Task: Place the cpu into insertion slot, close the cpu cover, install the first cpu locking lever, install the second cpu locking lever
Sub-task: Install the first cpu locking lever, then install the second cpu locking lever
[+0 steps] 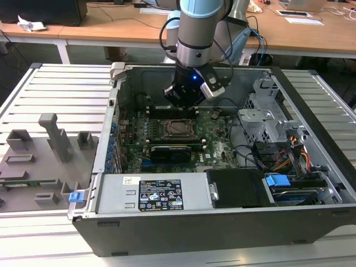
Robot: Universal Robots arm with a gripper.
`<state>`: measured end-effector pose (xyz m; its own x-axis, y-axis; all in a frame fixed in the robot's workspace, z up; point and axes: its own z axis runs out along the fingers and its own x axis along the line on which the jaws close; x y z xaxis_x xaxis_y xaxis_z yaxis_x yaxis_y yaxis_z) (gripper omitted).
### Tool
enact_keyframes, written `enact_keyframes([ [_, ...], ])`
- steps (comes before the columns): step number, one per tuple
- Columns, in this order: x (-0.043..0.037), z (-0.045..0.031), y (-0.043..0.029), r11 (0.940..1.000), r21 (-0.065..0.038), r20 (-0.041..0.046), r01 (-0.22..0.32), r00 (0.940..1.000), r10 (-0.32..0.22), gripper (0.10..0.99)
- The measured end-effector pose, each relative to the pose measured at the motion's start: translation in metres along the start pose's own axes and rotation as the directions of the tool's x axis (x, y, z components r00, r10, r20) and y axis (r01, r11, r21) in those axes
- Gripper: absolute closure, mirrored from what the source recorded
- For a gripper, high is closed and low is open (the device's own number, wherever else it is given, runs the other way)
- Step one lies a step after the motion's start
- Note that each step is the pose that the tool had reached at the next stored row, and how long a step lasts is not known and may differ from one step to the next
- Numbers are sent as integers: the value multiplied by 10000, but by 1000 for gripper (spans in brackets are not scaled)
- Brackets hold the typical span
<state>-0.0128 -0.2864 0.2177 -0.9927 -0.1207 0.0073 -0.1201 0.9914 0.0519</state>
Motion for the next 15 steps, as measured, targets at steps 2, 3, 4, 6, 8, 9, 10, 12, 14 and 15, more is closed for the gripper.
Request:
enact_keyframes([
  [2, 1, -1, -8, 10000, 1, 0, 0, 10000, 0, 980],
  [3, 2, -1, -14, 10000, 1, 0, 0, 10000, 0, 980],
  [4, 2, -1, -19, 10000, -1, 0, -1, 10000, 1, 980],
  [6, 3, -1, -24, 10000, 0, 0, 1, 10000, -1, 980],
  [8, 4, -1, -30, 10000, -1, 1, 0, 10000, 0, 980],
  [9, 4, -2, -32, 10000, 1, -1, 0, 10000, 0, 980],
  [10, 4, -3, -37, 10000, 2, -2, 1, 10000, -1, 980],
  [12, 8, -4, -65, 10000, 2, -1, 0, 10000, 0, 980],
  [14, 10, -4, -87, 10000, -1, 0, 1, 10000, -1, 980],
  [15, 11, -4, -90, 10000, -1, 2, 1, 10000, -1, 980],
])
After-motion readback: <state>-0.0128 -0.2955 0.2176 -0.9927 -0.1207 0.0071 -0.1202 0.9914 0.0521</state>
